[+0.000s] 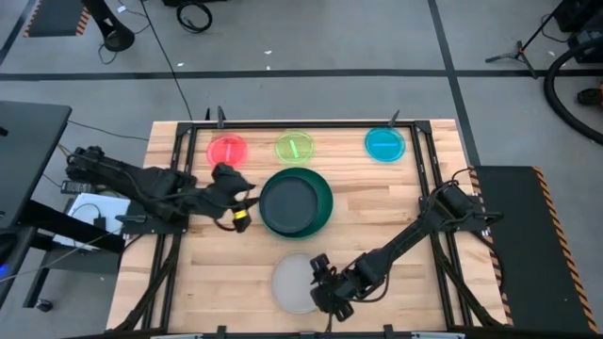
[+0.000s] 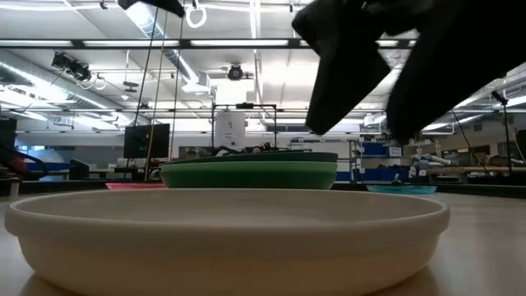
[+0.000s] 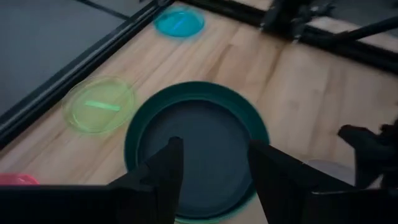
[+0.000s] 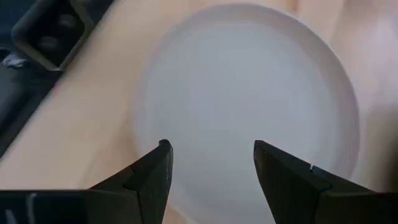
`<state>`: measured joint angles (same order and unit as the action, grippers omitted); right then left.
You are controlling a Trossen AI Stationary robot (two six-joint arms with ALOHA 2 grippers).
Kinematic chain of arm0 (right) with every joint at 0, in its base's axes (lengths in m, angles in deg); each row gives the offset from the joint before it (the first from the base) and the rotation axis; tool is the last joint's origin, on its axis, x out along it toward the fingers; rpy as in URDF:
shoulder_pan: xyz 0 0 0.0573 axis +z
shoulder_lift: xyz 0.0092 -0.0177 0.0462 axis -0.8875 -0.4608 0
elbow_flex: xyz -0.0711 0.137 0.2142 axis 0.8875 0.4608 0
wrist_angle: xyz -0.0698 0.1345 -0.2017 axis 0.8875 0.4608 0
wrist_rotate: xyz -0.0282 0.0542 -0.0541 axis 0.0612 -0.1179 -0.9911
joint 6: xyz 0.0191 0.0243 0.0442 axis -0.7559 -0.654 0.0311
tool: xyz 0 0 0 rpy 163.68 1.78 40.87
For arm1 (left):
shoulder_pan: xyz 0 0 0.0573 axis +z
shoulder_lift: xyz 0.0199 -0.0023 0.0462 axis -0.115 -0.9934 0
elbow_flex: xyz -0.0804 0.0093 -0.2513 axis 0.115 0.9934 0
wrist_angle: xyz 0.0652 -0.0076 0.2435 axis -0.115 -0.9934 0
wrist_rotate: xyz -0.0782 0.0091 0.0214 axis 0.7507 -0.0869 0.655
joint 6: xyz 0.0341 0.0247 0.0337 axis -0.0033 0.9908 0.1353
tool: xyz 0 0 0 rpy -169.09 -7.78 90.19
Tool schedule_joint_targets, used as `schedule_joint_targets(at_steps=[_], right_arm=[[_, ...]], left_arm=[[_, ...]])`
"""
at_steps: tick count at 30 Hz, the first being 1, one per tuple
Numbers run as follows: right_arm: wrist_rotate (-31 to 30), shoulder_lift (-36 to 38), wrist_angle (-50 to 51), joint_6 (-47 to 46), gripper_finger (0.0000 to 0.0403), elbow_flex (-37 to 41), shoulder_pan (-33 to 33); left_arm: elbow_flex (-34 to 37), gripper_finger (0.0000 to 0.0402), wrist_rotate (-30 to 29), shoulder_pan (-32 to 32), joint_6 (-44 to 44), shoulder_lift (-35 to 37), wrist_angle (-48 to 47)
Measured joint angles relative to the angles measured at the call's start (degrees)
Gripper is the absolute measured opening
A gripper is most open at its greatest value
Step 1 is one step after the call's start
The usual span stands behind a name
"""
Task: Stack plastic plates
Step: Stack the stacked plates on the green plate
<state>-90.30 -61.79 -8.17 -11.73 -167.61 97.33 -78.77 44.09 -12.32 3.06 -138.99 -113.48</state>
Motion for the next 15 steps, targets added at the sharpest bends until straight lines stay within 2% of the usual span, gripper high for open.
schedule_joint_targets(at_steps=[3,8,11,15], right_arm=[[-1.84,0.24,-0.86,-2.48,0.0231,-0.26,-0.95],[-7.5,5.22,5.77,-6.43,0.023,-4.82,-0.75],[-12.25,10.05,12.13,-8.07,0.023,-8.89,0.52],[-21.4,16.46,16.41,-12.92,0.023,-12.73,2.59]], left_arm=[[1.53,0.0183,2.53,3.26,0.83,-2.8,2.52],[2.67,0.0183,12.06,10.81,6.0,-9.85,7.89],[2.64,0.0183,16.62,14.39,11.35,-14.62,10.61],[2.67,0.0183,18.02,16.64,17.67,-21.61,15.9]])
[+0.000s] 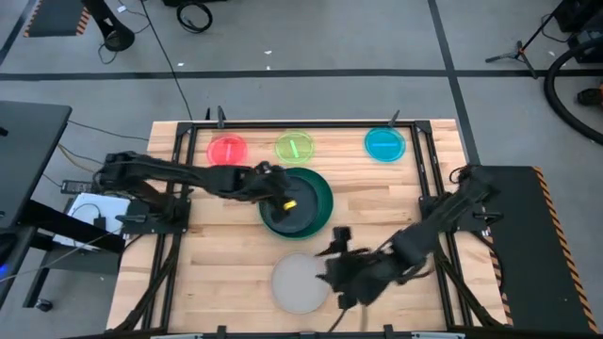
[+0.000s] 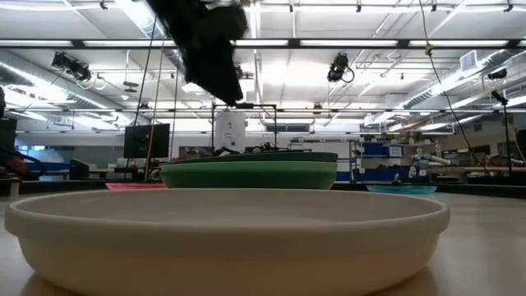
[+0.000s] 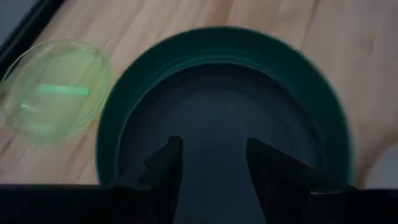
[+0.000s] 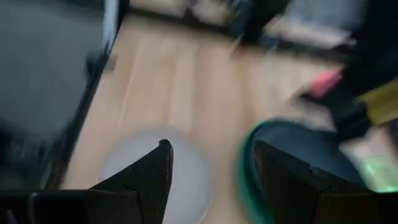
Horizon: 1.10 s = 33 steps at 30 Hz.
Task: Stack plastic plates
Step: Stack the stacked plates on the green plate, then stack the gray plate on the black plate
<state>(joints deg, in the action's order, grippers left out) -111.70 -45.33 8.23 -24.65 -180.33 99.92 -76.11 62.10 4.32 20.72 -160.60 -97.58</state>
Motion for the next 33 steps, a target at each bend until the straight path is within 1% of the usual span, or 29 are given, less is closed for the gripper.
schedule_joint_targets(at_steps=[2,5,7,9,10,14,16,18,20,23,26,28,31,33], right_arm=[[-5.06,3.47,-0.25,-1.06,0.023,-1.23,1.26],[-12.05,7.79,-3.28,-1.08,0.023,-2.56,3.43],[-15.86,10.19,-6.85,0.62,0.023,-2.89,5.03],[-18.45,12.29,-11.49,4.68,0.023,-2.92,6.65],[-19.27,13.09,-14.73,7.3,0.023,-2.92,7.35],[-19.31,14.22,-27.4,17.76,0.023,-3.01,9.2],[-19.29,14.19,-31.67,22.09,0.023,-3.0,9.87],[-19.31,14.03,-33.7,24.17,0.023,-2.99,10.21],[-19.89,13.85,-33.36,24.46,0.023,-2.99,10.23],[-20.28,13.4,-30.35,23.33,0.023,-2.97,10.12],[-20.28,13.13,-24.17,19.46,0.023,-2.96,9.32],[-19.67,12.59,-17.69,16.73,0.023,-2.95,8.81],[-13.85,10.68,-9.43,12.42,0.023,-2.92,6.77],[-7.01,8.74,-6.31,9.49,0.023,-2.9,4.91]], left_arm=[[-0.03,0.0183,1.68,0.32,2.33,-3.63,5.45],[-0.05,0.0183,5.05,0.33,2.81,-8.57,12.68],[-0.07,0.0183,5.39,0.3,2.68,-11.67,14.75],[-0.06,0.0183,5.38,0.6,3.12,-14.57,17.27],[-0.07,0.0183,5.31,0.94,3.15,-15.81,17.46],[-0.02,0.0183,4.74,2.53,2.39,-19.82,20.03],[-0.15,0.0183,4.62,3.01,1.78,-21.21,23.17],[-0.13,0.0183,5.11,3.36,0.93,-21.41,24.47],[-0.09,0.0183,6.12,3.5,0.8,-21.45,26.26],[-0.37,0.0183,6.12,3.52,0.94,-21.32,26.65],[-0.57,0.0183,7.18,3.67,-0.67,-20.58,26.54],[-0.56,0.0183,8.11,3.62,-3.14,-19.16,26.41],[-0.57,0.0183,8.02,2.75,-4.24,-15.16,26.56],[-0.59,0.0183,6.66,1.94,-4.27,-11.53,26.2]])
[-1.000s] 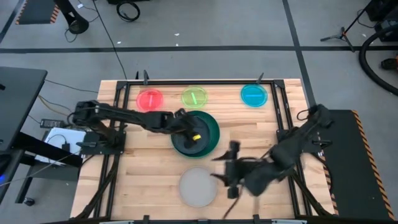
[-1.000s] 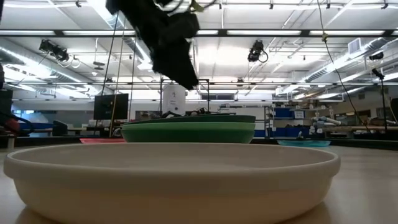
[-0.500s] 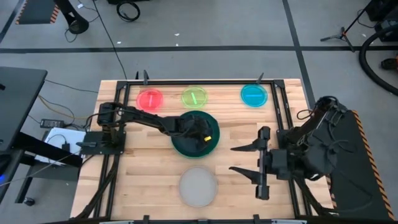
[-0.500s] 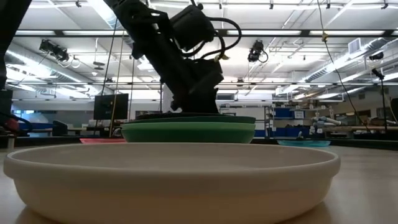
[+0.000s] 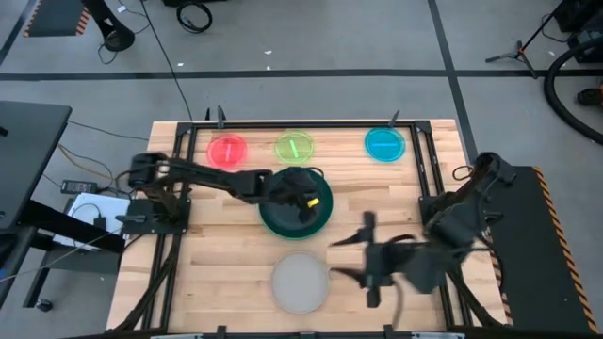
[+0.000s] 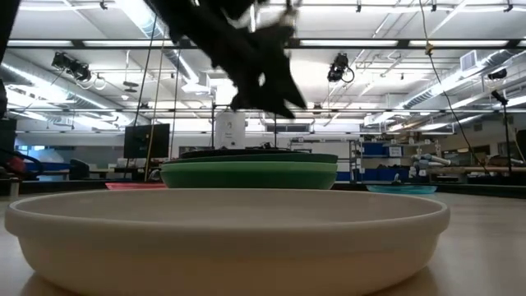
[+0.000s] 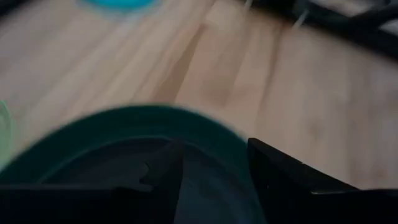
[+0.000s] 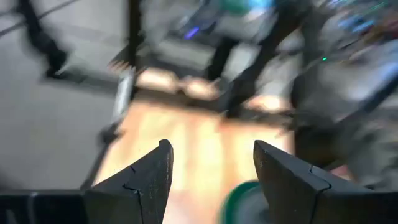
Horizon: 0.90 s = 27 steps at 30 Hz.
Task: Stack plastic plates
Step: Stack the gray plate on the black plate
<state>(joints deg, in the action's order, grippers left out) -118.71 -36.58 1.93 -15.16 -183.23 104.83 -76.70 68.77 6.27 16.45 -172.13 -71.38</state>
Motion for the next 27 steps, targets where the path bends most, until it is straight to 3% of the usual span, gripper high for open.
schedule_joint_targets(at_steps=[5,11,16,27], right_arm=[[18.33,-7.58,3.67,-1.35,0.0226,0.0,-4.24],[28.99,-16.37,10.3,2.78,0.022,0.02,-6.31],[34.12,-22.54,11.04,6.5,0.0218,0.02,-6.34],[34.46,-33.13,10.55,10.53,0.0204,0.02,-5.54]], left_arm=[[0.02,0.0183,-4.47,-1.97,1.79,10.73,-3.96],[-0.02,0.0183,-5.47,-4.08,4.38,22.21,-6.86],[0.0,0.0183,-5.55,-8.32,4.42,29.3,-7.58],[0.0,0.0183,-5.49,-23.04,5.03,35.66,-8.08]])
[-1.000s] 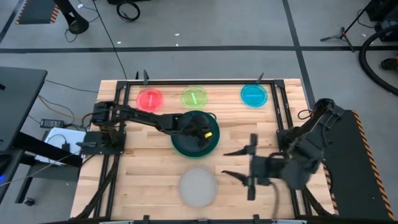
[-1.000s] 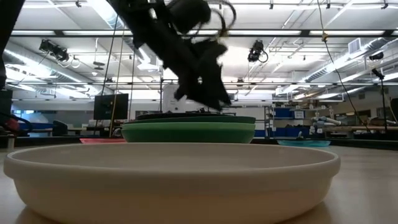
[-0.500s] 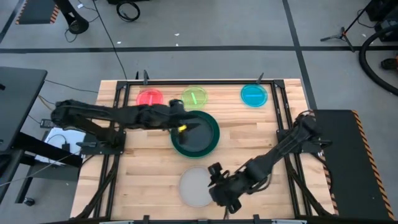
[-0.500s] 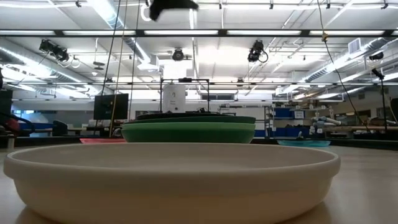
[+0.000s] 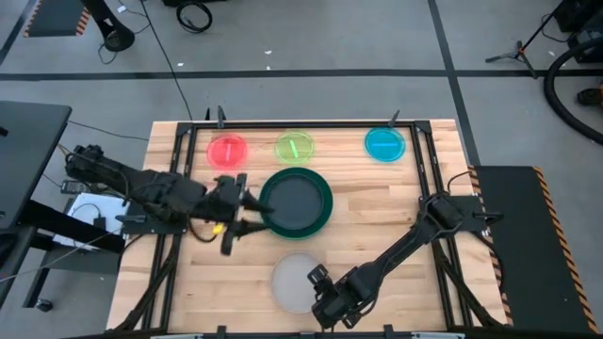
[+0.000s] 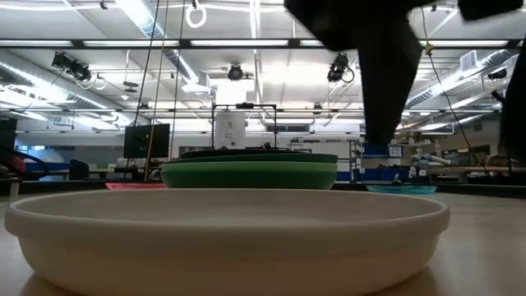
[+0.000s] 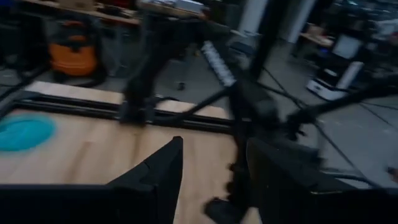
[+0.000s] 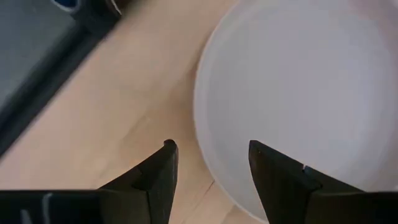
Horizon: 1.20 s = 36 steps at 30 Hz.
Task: Stack plastic plates
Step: Stack the gray plate on the black plate
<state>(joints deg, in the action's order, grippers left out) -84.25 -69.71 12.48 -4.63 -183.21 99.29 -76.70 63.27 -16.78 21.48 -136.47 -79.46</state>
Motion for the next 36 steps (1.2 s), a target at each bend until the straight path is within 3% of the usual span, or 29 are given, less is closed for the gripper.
schedule_joint_targets(at_steps=[5,10,16,21,23,29,36], right_arm=[[-0.01,-2.6,0.06,-0.04,0.0189,0.0,0.04],[-0.61,-3.76,0.85,0.29,0.0161,0.22,0.02],[-2.9,-4.9,0.44,-0.02,0.0095,0.17,0.07],[-3.8,-5.1,0.67,-1.15,0.0018,0.09,-0.02],[-4.94,-4.97,3.34,-4.35,0.0013,-0.74,-0.31],[-5.52,-4.75,19.02,-9.22,0.0012,-14.68,-1.67],[-4.41,-4.64,21.55,-10.77,0.0012,-30.26,-5.86]], left_arm=[[0.02,0.0183,-0.69,-7.74,-1.39,0.48,-0.03],[0.02,0.0183,-9.47,-15.93,-2.55,0.46,-2.43],[0.02,0.0183,-19.11,-22.96,-10.01,0.42,-10.8],[0.02,0.0183,-22.3,-26.45,-13.29,0.37,-14.53],[0.02,0.0183,-22.41,-28.02,-14.93,0.4,-15.83],[0.02,0.0183,-20.99,-34.09,-28.11,2.17,-30.88],[0.02,0.0183,-21.04,-39.21,-46.41,2.84,-51.63]])
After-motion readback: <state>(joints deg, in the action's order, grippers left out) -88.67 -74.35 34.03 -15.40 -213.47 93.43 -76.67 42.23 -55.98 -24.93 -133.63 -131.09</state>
